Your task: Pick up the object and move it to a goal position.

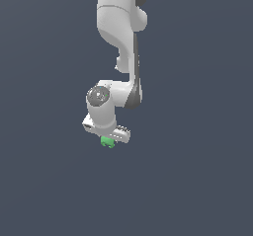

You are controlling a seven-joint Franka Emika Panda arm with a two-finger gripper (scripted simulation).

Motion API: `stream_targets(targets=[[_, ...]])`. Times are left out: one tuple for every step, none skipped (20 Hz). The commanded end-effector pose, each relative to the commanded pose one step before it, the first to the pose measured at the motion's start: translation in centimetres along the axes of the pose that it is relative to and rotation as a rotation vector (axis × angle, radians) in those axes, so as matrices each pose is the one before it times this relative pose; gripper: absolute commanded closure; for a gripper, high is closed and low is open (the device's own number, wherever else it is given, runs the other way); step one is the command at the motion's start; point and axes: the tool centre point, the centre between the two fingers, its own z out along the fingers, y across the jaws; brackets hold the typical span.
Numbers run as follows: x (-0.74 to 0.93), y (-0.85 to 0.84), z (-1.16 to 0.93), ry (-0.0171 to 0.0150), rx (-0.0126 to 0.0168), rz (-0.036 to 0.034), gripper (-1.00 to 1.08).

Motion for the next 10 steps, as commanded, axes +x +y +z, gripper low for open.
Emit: stream_targets(targets=[[-0.748, -1.686, -0.707, 0.00083, 0.00065, -0.00184, 1.08], [-0.376, -0.791, -0.335, 0.0, 0.0, 0.0, 1.08], [-0.407, -0.86, -0.364, 0.0, 0.0, 0.0, 1.08], [-0.437, -0.927, -0.393, 0.0, 0.0, 0.0, 1.08], [-0.465, -0.993, -0.421, 0.0, 0.0, 0.0, 1.08], [-0.493, -1.058, -0.449, 0.0, 0.0, 0.0, 1.08], [-0.512, -1.108, -0.47, 0.0, 0.0, 0.0, 1.08], [-0.51, -1.114, -0.473, 0.0, 0.0, 0.0, 1.08], [-0.505, -1.109, -0.471, 0.0, 0.0, 0.0, 1.08], [-0.495, -1.094, -0.465, 0.0, 0.0, 0.0, 1.08]])
